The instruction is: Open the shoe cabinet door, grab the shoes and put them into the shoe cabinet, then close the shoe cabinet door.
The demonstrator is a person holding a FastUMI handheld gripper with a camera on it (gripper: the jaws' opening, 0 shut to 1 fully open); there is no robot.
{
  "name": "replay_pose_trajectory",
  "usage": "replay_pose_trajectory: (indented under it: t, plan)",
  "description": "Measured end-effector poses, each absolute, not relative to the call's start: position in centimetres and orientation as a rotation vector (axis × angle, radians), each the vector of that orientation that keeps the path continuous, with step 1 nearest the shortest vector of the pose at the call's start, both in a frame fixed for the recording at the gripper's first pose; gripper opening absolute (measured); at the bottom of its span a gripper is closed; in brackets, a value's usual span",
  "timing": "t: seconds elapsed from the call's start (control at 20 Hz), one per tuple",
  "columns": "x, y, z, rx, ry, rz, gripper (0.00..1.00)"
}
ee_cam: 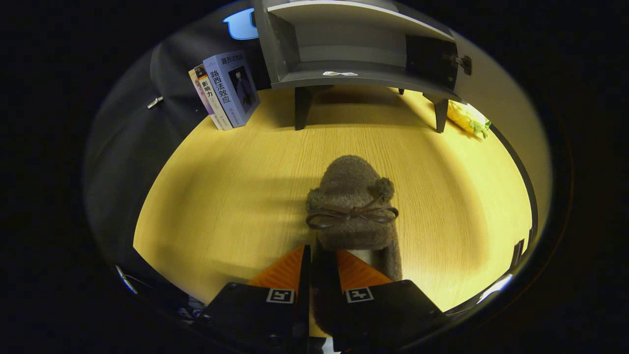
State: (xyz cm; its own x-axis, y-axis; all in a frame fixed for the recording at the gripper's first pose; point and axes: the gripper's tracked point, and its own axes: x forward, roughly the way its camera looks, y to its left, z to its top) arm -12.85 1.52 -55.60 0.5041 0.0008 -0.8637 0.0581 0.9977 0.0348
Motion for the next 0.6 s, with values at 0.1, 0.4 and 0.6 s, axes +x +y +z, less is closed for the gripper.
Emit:
replay_pose_trajectory:
  t: [0.1, 0.4, 0.6]
  plan:
    - [-12.1, 1.3, -55.9, 0.062, 1.035, -0.039, 0.23]
    - [-9.9, 0.9, -56.8, 0.046, 1.022, -0.045, 0.26]
    - [-8.3, 0.4, -57.3, 0.028, 1.01, -0.052, 0.25]
